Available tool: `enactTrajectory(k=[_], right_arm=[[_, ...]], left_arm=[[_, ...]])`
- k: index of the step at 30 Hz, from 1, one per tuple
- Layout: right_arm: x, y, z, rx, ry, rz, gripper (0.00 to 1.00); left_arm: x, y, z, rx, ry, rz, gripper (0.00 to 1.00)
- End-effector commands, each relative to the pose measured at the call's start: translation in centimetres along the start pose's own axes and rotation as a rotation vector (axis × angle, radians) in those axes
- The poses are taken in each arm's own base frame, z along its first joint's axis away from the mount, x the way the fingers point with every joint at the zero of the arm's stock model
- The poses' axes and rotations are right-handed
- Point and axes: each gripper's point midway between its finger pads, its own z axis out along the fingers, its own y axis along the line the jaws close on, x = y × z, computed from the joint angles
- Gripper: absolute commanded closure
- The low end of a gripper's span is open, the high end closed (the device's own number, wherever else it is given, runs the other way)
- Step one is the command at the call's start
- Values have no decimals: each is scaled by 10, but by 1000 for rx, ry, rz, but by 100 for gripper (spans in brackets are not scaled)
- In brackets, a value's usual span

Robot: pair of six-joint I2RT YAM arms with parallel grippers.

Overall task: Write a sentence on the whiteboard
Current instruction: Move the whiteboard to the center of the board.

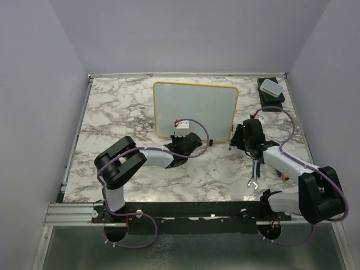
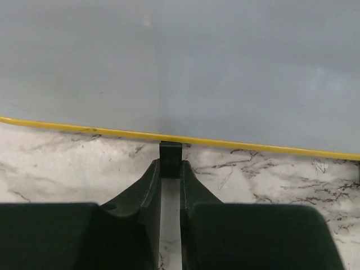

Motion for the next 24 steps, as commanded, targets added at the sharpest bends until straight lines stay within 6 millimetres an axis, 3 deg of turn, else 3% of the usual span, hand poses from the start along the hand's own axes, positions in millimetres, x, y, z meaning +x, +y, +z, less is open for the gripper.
enactTrajectory(k=[1,9,18,24], right_arm=[[1,-2,-2,10,-12,11,37],[4,2,0,5,-9,18,37],[9,-1,0,0,-14,10,41],[16,3,4,-11,0,3,46]], left_arm=[[2,1,-20,-21,-4,-89,100],[7,-11,-33,10,21,-133,99],[2,-5,-47,39,23,-137,69],[-4,-5,-59,90,33,-133,60]])
